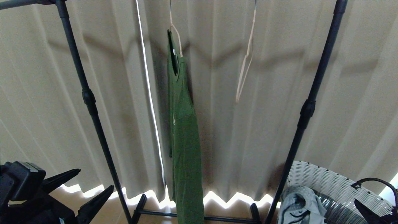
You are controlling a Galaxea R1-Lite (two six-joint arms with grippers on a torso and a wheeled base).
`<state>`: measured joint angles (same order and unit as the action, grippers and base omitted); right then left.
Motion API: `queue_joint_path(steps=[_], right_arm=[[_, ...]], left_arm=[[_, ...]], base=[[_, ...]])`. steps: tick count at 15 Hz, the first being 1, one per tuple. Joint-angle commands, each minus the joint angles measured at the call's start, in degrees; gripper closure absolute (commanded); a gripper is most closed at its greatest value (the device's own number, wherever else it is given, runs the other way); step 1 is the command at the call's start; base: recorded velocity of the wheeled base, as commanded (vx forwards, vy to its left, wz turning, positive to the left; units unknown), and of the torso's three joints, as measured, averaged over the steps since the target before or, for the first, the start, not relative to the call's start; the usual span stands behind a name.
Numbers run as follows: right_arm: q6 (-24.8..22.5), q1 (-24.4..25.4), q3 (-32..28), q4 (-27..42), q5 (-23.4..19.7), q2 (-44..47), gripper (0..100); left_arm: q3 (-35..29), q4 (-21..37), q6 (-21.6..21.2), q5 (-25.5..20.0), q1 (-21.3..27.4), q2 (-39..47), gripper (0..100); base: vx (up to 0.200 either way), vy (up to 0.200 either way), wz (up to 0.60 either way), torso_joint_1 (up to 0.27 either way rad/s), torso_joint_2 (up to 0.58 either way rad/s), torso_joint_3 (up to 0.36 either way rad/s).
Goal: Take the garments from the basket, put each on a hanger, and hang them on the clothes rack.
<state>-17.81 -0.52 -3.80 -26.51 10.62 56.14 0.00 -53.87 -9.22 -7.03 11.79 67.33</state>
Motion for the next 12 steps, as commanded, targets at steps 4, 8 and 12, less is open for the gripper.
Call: queue_joint_path(steps=[4, 8, 12], right_arm=[[0.0, 1.4, -0.3, 0.0, -1.0, 1.5, 0], [-0.6, 4.9, -1.7, 0.0, -3.1, 8.6, 0], [-1.2, 9.1, -2.7, -0.6, -2.7, 20.3, 0]], left_arm=[[0.0, 0.0, -0.2, 0.0, 0.0, -0.1, 0], [0.0, -0.1, -0.1, 0.0, 0.0, -0.3, 0], [0.0, -0.1, -0.2, 0.0, 0.2, -0.2, 0]], base=[[0.05, 0.0, 0.0, 0.003, 0.0, 0.001], [0.0, 0.0, 0.0, 0.0, 0.0, 0.0], [0.0, 0.0, 0.0, 0.0, 0.0, 0.0]])
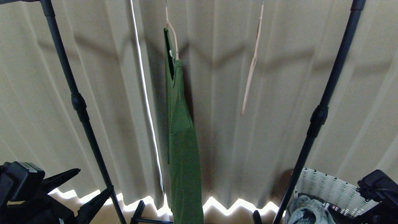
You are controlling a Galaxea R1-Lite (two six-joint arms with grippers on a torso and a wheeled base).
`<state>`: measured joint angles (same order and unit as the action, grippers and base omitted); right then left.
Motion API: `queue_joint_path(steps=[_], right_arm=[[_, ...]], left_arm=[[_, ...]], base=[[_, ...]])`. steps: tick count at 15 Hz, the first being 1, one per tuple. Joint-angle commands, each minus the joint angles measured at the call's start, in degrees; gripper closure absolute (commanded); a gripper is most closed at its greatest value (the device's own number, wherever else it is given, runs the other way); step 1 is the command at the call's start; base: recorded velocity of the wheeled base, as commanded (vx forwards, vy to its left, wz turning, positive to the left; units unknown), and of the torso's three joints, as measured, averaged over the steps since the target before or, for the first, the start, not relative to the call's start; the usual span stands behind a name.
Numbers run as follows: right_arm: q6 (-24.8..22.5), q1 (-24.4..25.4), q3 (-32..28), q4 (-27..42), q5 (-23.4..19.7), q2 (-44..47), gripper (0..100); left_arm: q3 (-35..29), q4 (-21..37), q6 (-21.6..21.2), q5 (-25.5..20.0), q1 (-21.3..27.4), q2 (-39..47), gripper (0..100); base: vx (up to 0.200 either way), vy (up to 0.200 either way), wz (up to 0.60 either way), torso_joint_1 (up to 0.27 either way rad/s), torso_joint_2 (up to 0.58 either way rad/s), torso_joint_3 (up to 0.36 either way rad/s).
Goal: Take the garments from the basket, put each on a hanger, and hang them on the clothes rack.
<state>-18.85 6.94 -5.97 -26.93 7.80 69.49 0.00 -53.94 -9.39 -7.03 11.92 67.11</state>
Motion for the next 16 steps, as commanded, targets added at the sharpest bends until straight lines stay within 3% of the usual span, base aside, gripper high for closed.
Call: queue_joint_path(steps=[1, 9, 12, 16], right_arm=[[-0.1, 2.7, -0.5, -0.1, 0.1, 8.6, 0], [-0.3, 4.5, -1.7, 0.4, 1.3, 14.7, 0], [-0.2, 5.8, -3.3, -0.2, 4.8, 19.0, 0], [0.0, 6.2, -5.2, -0.9, 5.7, 24.6, 0]], left_arm=[[0.0, 0.0, 0.1, 0.0, -0.1, -0.2, 0], [0.0, 0.1, 0.1, -0.1, 0.2, 0.3, 0], [0.0, 0.0, 0.1, -0.1, 0.2, 0.2, 0], [0.0, 0.0, 0.1, -0.1, 0.2, 0.1, 0]], base=[[0.0, 0.0, 0.0, 0.0, 0.0, 0.0], [0.0, 0.0, 0.0, 0.0, 0.0, 0.0], [0.0, 0.0, 0.0, 0.0, 0.0, 0.0], [0.0, 0.0, 0.0, 0.0, 0.0, 0.0]])
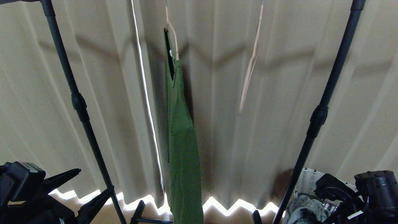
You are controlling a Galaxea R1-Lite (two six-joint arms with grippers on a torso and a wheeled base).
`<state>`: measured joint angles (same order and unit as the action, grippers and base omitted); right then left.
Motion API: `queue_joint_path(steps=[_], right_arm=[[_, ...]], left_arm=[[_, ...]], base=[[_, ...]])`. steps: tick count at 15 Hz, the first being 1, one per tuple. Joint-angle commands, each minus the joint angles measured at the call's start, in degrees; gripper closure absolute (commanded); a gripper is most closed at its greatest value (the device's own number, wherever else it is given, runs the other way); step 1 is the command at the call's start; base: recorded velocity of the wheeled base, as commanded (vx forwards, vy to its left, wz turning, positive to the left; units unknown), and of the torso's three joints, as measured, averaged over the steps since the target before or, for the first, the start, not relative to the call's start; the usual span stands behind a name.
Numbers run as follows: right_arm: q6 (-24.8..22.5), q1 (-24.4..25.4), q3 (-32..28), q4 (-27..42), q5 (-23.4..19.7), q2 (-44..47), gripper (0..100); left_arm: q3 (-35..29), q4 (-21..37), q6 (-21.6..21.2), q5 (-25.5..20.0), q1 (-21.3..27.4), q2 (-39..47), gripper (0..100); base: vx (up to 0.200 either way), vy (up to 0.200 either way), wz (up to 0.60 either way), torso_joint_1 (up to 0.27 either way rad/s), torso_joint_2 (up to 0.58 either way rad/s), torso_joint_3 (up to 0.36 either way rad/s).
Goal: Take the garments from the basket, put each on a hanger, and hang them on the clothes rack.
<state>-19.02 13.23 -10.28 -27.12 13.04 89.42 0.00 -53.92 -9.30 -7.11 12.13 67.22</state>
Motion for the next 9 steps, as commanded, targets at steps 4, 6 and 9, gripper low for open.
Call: queue_joint_path(steps=[4, 6, 9], right_arm=[[0.2, -0.1, -1.2, -4.7, 4.3, 8.0, 0], [0.2, -0.1, -1.2, -5.3, 5.3, 9.5, 0], [0.3, -0.1, -1.0, -5.7, 5.9, 8.9, 100]], left_arm=[[0.0, 0.0, 0.0, 0.0, -0.1, -0.1, 0], [0.0, 0.0, 0.0, 0.0, -0.1, -0.2, 0], [0.0, 0.0, 0.0, 0.0, -0.1, 0.0, 0]], base=[[0.0, 0.0, 0.0, 0.0, 0.0, 0.0], [0.0, 0.0, 0.0, 0.0, 0.0, 0.0], [0.0, 0.0, 0.0, 0.0, 0.0, 0.0]])
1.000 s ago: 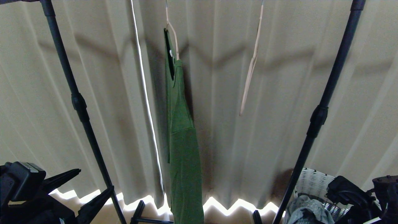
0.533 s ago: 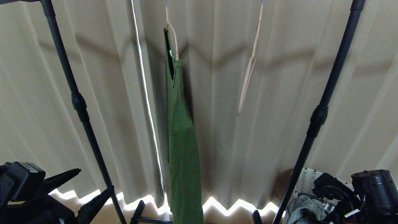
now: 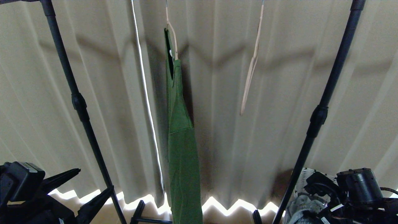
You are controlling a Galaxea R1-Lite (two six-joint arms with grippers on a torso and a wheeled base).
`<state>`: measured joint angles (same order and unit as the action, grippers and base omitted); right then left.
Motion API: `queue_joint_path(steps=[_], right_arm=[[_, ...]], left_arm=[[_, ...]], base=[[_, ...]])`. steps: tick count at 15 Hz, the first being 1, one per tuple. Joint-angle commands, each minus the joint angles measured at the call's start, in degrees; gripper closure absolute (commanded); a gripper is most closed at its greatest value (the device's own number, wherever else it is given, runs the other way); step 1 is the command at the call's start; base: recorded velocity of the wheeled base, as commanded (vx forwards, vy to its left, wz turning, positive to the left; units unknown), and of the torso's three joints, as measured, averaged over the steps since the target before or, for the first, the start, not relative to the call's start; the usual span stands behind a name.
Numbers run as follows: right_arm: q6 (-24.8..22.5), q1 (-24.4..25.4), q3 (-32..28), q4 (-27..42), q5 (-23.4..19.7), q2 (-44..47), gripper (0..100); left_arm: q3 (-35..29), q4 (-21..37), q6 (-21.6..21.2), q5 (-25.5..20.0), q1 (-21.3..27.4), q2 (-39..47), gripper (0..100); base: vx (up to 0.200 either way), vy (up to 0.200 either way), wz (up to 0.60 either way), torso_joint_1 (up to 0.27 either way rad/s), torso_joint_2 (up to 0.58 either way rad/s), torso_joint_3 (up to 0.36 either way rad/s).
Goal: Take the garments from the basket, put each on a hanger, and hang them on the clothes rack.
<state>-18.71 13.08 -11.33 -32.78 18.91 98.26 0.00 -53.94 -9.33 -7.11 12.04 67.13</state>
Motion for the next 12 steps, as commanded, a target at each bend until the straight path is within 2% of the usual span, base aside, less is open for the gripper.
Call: queue_joint_path(steps=[1, 8, 10, 11, 12], right_arm=[[0.0, 0.0, 0.2, 0.0, 0.0, -1.0, 100], [0.2, -0.2, 2.0, 0.1, -2.1, -16.3, 100], [0.2, -0.8, 1.3, 0.0, -5.5, -20.6, 100], [0.2, -1.4, -0.4, 0.0, -8.7, -23.3, 100], [0.3, -1.6, -1.1, 0.0, -9.7, -24.3, 100]], left_arm=[[0.0, 0.0, 0.0, 0.0, 0.0, 0.1, 0], [0.0, 0.0, -0.2, 0.1, -0.4, -0.1, 0], [0.0, 0.0, -0.2, 0.1, -0.4, 0.0, 0], [0.0, 0.0, -0.2, 0.1, -0.4, -0.1, 0], [0.0, 0.0, -0.2, 0.1, -0.4, -0.1, 0]], base=[[0.0, 0.0, 0.0, 0.0, 0.0, 0.0], [0.0, 0.0, 0.0, 0.0, 0.0, 0.0], [0.0, 0.0, 0.0, 0.0, 0.0, 0.0], [0.0, 0.0, 0.0, 0.0, 0.0, 0.0], [0.0, 0.0, 0.0, 0.0, 0.0, 0.0]])
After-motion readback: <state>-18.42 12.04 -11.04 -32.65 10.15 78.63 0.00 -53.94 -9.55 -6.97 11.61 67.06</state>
